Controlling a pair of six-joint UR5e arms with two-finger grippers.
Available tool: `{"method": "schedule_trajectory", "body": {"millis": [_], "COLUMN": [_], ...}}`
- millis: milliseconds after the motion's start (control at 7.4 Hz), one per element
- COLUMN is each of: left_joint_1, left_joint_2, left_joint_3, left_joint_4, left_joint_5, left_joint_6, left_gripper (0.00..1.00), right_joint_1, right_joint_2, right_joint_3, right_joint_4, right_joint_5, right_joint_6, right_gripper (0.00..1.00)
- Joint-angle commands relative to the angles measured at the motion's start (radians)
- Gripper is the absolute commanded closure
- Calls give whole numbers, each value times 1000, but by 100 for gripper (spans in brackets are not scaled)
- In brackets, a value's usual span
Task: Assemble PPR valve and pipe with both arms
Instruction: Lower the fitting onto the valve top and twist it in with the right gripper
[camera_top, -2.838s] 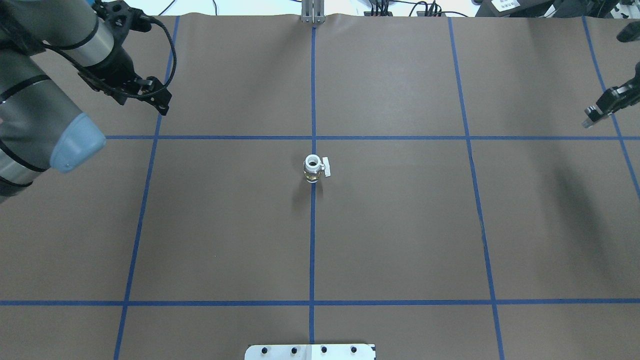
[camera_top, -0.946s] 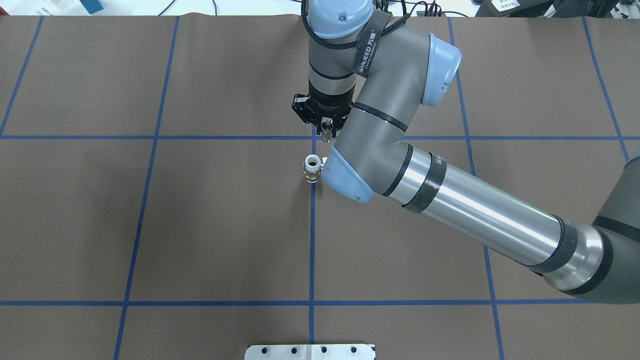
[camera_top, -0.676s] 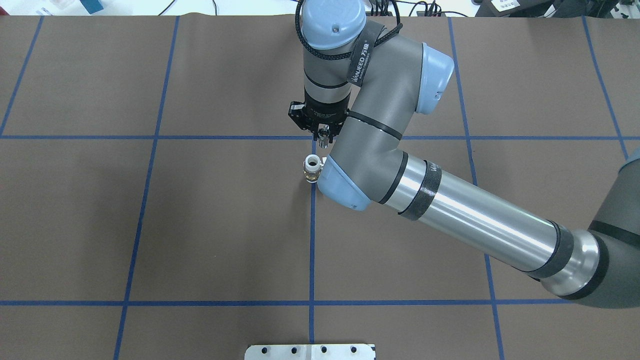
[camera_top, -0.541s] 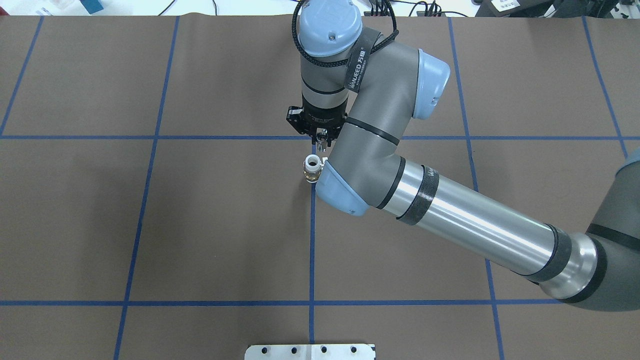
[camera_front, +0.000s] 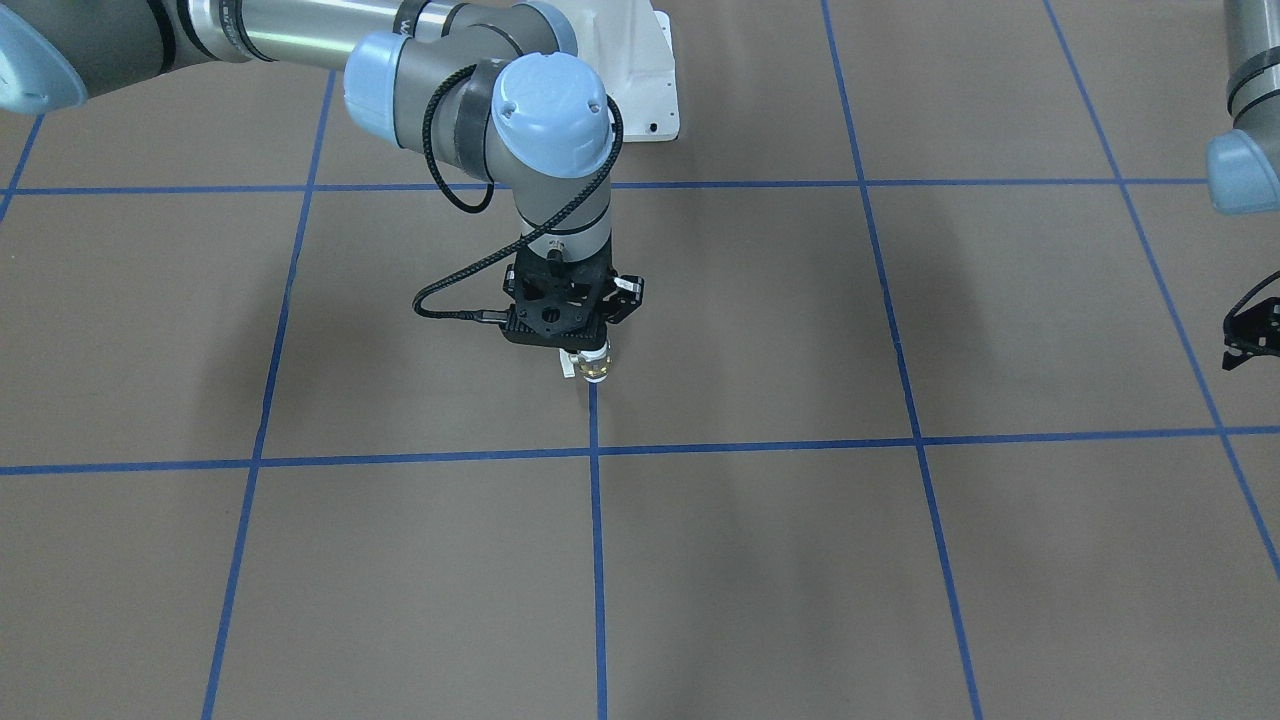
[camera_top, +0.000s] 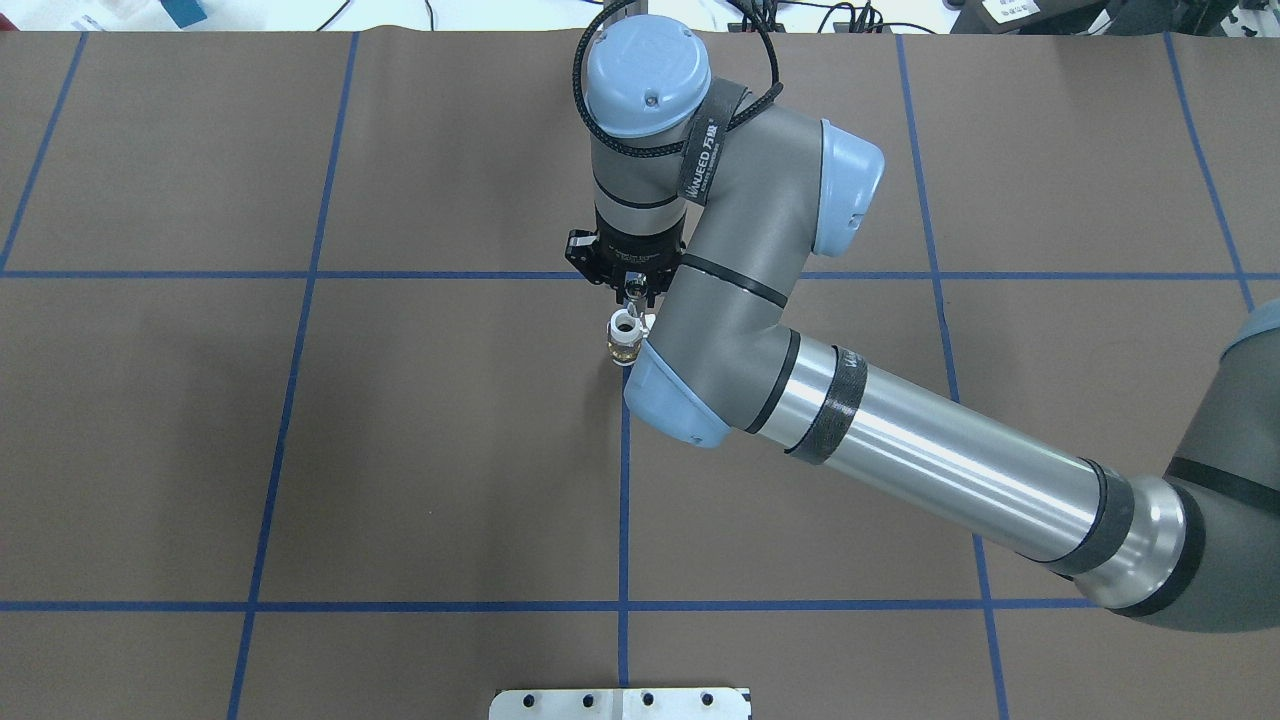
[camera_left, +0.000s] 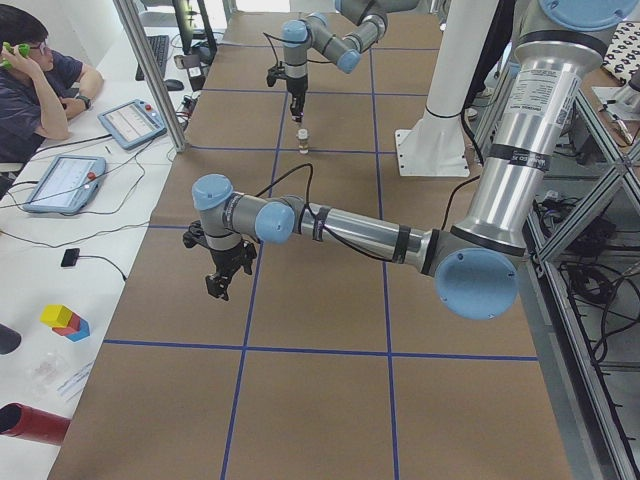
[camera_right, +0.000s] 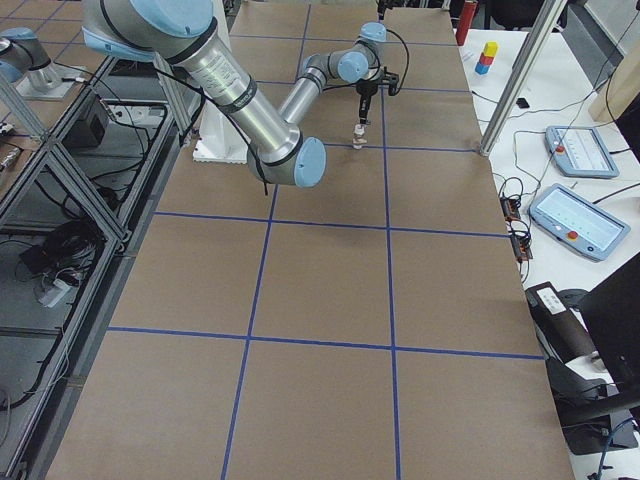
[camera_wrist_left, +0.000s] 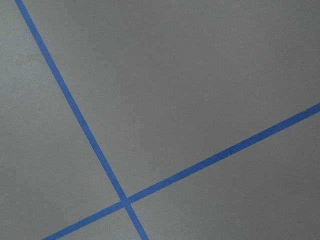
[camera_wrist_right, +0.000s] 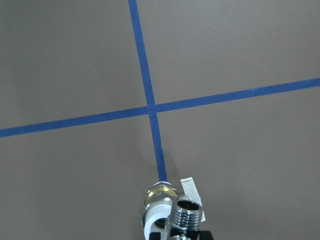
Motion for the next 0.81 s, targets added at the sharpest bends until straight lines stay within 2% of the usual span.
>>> {"method": "schedule_trajectory", "body": {"millis": [0,676], "left_joint_1": [0,0], "left_joint_2": [0,0], "left_joint_3": [0,3], "left_joint_4": [0,0], "left_joint_5": [1,1], "left_joint_6": [-1,-1], "left_gripper": [0,0], "right_joint_1": [-2,-4], "right_joint_2": [2,2], "right_joint_3": [-22,-9], "right_joint_4": [41,40], "right_joint_5": [0,11], "right_joint_6": [5,6], "right_gripper": [100,100]}}
